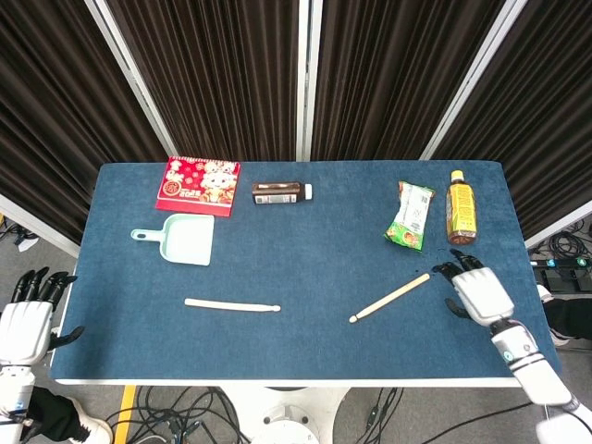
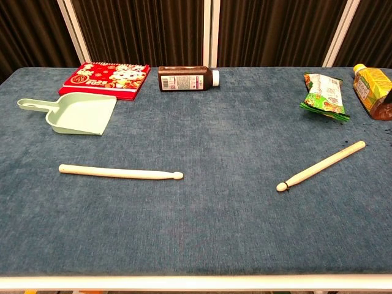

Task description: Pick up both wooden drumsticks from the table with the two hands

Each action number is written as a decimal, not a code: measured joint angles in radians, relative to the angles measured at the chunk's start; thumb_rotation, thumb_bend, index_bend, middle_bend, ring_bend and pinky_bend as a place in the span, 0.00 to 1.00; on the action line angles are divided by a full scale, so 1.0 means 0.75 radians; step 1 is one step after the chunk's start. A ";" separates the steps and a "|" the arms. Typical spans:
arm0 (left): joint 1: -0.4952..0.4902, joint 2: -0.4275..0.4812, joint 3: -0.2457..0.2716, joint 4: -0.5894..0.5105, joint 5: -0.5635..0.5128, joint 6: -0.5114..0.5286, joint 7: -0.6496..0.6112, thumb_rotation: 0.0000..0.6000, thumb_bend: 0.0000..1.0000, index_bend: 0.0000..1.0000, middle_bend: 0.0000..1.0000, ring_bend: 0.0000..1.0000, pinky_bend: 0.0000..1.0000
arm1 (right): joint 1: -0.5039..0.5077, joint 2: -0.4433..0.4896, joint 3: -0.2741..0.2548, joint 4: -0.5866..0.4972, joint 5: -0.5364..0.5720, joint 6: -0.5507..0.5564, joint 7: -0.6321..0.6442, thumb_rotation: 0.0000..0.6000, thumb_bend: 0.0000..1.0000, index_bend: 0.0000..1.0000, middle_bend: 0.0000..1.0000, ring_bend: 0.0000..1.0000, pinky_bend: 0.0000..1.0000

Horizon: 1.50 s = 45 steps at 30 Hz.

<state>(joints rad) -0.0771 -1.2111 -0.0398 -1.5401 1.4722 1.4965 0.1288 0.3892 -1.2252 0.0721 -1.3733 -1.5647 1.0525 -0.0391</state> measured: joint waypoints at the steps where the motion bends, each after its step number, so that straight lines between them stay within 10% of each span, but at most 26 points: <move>1: 0.001 0.000 0.001 -0.001 -0.003 -0.001 0.003 1.00 0.00 0.21 0.17 0.06 0.09 | 0.022 -0.026 -0.001 0.038 0.000 -0.029 -0.006 1.00 0.13 0.32 0.35 0.11 0.23; 18: 0.006 -0.002 -0.001 0.001 -0.035 -0.024 0.002 1.00 0.00 0.21 0.17 0.06 0.09 | 0.193 -0.461 -0.071 0.671 -0.059 -0.094 0.003 1.00 0.21 0.44 0.45 0.18 0.28; 45: 0.007 -0.010 -0.003 0.020 -0.037 -0.025 -0.013 1.00 0.00 0.21 0.17 0.06 0.09 | 0.217 -0.552 -0.158 0.812 -0.095 -0.027 0.113 1.00 0.34 0.52 0.49 0.23 0.29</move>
<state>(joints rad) -0.0715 -1.2184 -0.0421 -1.5255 1.4448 1.4781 0.1194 0.5521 -1.6395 -0.0461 -0.7645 -1.6360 1.0320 0.0454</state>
